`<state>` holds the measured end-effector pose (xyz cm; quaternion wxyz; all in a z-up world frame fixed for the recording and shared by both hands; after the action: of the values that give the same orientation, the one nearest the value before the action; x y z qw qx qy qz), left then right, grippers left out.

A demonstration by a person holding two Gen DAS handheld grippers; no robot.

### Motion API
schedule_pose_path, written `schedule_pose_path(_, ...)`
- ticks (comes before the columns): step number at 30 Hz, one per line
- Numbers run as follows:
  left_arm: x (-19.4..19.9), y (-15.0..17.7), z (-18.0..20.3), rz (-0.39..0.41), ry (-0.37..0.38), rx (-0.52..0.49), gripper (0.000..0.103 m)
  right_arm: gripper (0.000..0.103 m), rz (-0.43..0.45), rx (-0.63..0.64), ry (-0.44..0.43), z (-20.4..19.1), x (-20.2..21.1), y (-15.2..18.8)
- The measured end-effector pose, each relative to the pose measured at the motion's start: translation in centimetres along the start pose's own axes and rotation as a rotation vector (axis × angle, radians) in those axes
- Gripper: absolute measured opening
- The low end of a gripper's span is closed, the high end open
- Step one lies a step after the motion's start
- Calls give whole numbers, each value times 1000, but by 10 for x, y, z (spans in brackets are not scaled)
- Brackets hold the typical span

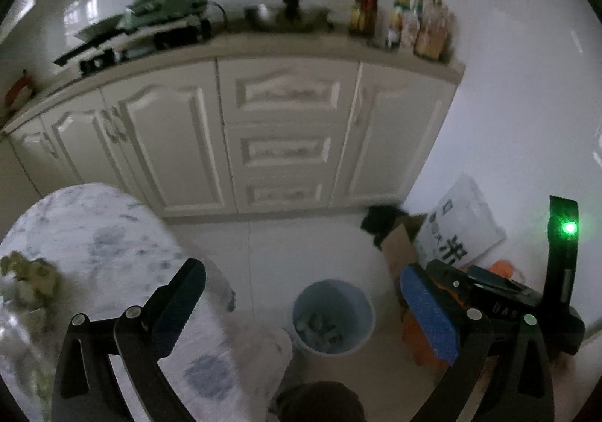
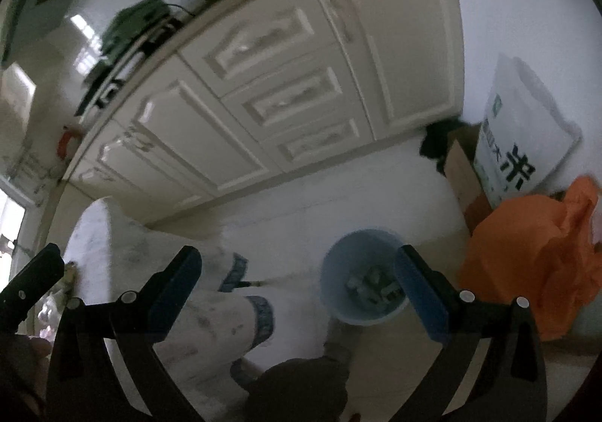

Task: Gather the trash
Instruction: 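Return both tools to the table toward the remaining trash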

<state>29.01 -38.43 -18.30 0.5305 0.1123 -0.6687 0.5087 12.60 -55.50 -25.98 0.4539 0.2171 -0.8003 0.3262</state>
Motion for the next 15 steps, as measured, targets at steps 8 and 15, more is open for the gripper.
schedule_pose_path(8, 114, 61, -56, 143, -40, 67, 102, 103, 75, 139, -41, -85, 48, 22)
schedule_pose_path(15, 195, 120, -98, 233, -118, 148, 102, 103, 116, 241, -99, -155, 73, 43)
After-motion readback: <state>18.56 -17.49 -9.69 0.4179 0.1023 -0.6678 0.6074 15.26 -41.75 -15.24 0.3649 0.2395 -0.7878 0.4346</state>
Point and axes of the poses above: each gripper's, at about its wrist camera, not at the fingertips, and x roughly against the way its jaws point, z to its right, y to its underside, the point moved 2 cm from there along -x, roughly the way its jaws point, and after that the axes turned 9 degrees about -z, right-handed, at the moved point
